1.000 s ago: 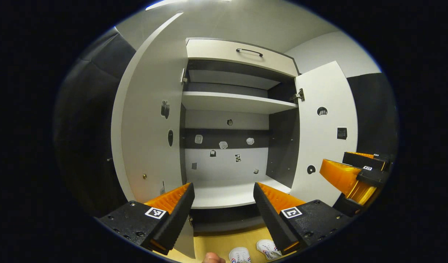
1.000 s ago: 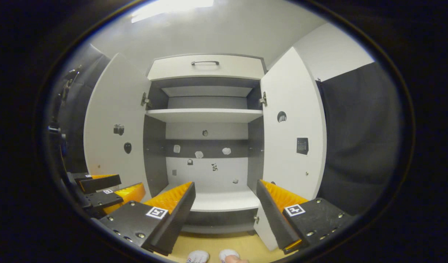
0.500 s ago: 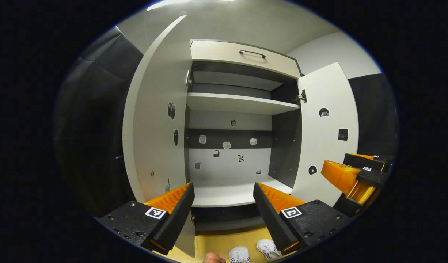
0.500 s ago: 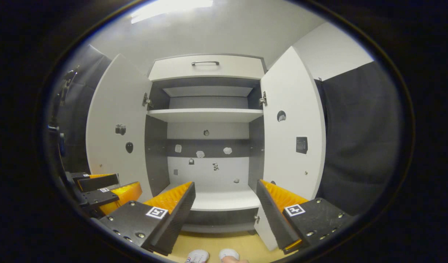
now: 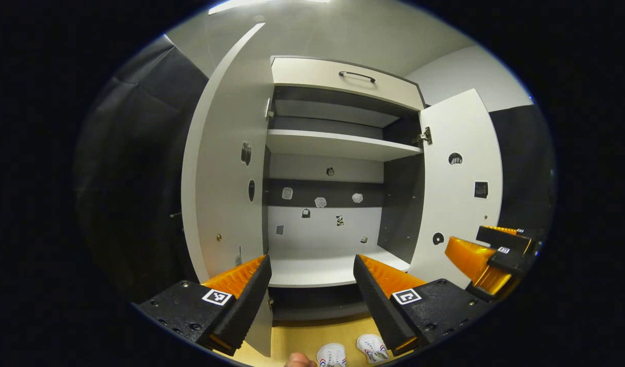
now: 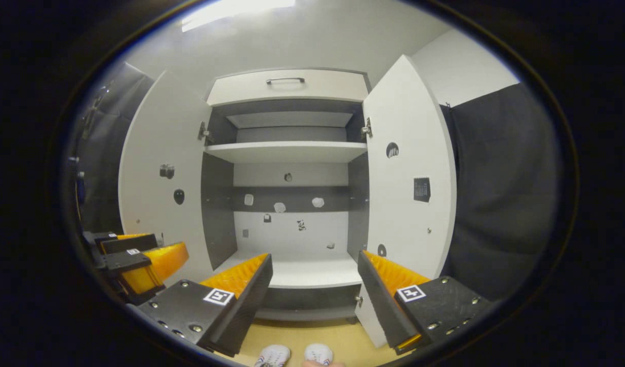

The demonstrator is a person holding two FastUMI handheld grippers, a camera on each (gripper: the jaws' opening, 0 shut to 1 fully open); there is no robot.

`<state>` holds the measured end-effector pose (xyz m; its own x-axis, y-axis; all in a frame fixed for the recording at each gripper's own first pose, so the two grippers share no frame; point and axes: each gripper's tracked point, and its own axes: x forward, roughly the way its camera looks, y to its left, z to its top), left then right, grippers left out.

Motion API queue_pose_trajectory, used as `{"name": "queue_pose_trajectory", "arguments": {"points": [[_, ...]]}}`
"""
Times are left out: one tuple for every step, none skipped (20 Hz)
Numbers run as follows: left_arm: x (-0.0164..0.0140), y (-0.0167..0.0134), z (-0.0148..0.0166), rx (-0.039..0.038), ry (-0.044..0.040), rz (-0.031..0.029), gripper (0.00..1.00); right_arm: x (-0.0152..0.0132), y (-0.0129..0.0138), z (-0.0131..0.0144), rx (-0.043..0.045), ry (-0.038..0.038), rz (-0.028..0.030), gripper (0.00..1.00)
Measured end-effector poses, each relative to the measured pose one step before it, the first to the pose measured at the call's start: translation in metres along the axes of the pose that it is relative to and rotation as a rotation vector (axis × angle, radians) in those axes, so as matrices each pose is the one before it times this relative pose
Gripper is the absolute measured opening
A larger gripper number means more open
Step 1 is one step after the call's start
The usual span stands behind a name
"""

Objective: Grab one shoe with the right hand and put it into the shoe cabinet, grab the other shoe with the left hand and put it into the shoe cabinet; then close the right door with the right hand and the left door with the left hand.

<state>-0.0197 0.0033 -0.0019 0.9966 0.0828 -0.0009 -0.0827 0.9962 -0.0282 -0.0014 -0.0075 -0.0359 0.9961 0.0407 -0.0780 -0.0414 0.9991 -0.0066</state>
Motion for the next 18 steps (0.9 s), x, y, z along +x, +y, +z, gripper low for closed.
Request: {"name": "queue_pose_trajectory", "arguments": {"points": [[-0.00122,0.00172,0.00044,-0.0006,-0.00183,0.00441,0.98,0.00118,-0.00107,-0.0089,-0.00114,0.01853,0.00096,1.0],[0.00002,0.00036,-0.00024,0.0001,-0.001,0.00379,0.98,0.00145,-0.00087,-0.01115,-0.00061,0.02144,0.00073,1.0],[0.00006,0.00004,-0.00007,0.00079,0.00042,0.00188,0.98,0.00218,-0.00087,-0.01101,0.00041,0.01916,0.00261,1.0],[-0.00029,0.00068,-0.00157,0.00196,0.00279,0.00385,0.98,0.00265,-0.00024,-0.01236,0.00029,0.02164,0.0026,1.0],[-0.00024,0.00103,0.00031,0.0016,0.00212,0.00429,0.98,0.00298,-0.00022,-0.0129,0.0003,0.02451,0.00375,1.0],[-0.00075,0.00038,-0.00113,0.00093,0.00064,0.00287,0.98,0.00313,-0.00012,-0.01538,-0.00025,0.02798,0.00482,1.0],[0.00051,0.00106,0.00021,-0.00078,0.00017,0.00386,0.98,0.0039,0.00044,-0.01399,-0.00092,0.02651,0.00693,1.0],[-0.00005,0.00146,-0.00012,-0.00201,0.00004,0.00404,0.99,0.00308,0.00096,-0.01678,-0.00028,0.03011,0.00694,1.0],[0.00022,0.00119,0.00016,-0.00259,-0.0002,0.00306,0.99,0.00442,0.00046,-0.01665,0.00006,0.0356,0.00312,1.0],[-0.00079,0.0012,-0.0011,-0.00193,0.00071,0.00321,0.98,0.00486,-0.00025,-0.01961,0.00056,0.04086,0.00125,1.0],[0.00002,0.00166,-0.00019,-0.00085,0.00013,0.0022,0.98,0.00438,0.00003,-0.01771,0.00188,0.04044,0.00223,1.0],[0.00055,0.00075,-0.00067,0.00095,0.00079,0.00038,0.98,0.00585,0.00014,-0.02017,0.0045,0.04253,0.00016,0.94],[-0.00079,0.00043,-0.00108,0.00241,0.00071,-0.00001,0.99,0.00543,0.00067,-0.01794,0.00861,0.04088,0.00343,0.91],[-0.00102,0.00064,-0.00224,0.00391,0.00401,0.00069,0.98,0.00584,0.00035,-0.02018,0.0121,0.04632,0.00141,0.87],[0.00018,-0.00019,-0.00127,0.00323,0.00428,0.00098,0.98,0.00684,0.00002,-0.01625,0.01138,0.03825,0.00267,0.87],[-0.00054,-0.00059,-0.00188,0.00204,0.00367,-0.00087,0.98,0.00646,-0.00031,-0.01567,0.00627,0.03109,0.00192,0.89],[-0.00014,0.00016,-0.00094,0.00086,0.00366,-0.00082,0.98,0.00617,-0.00139,-0.01409,0.00416,0.02948,-0.00094,0.89],[0.00029,-0.00021,-0.00131,0.00093,0.00296,-0.00123,0.98,0.00638,-0.00014,-0.01639,0.01205,0.03258,0.00456,0.78]]}}
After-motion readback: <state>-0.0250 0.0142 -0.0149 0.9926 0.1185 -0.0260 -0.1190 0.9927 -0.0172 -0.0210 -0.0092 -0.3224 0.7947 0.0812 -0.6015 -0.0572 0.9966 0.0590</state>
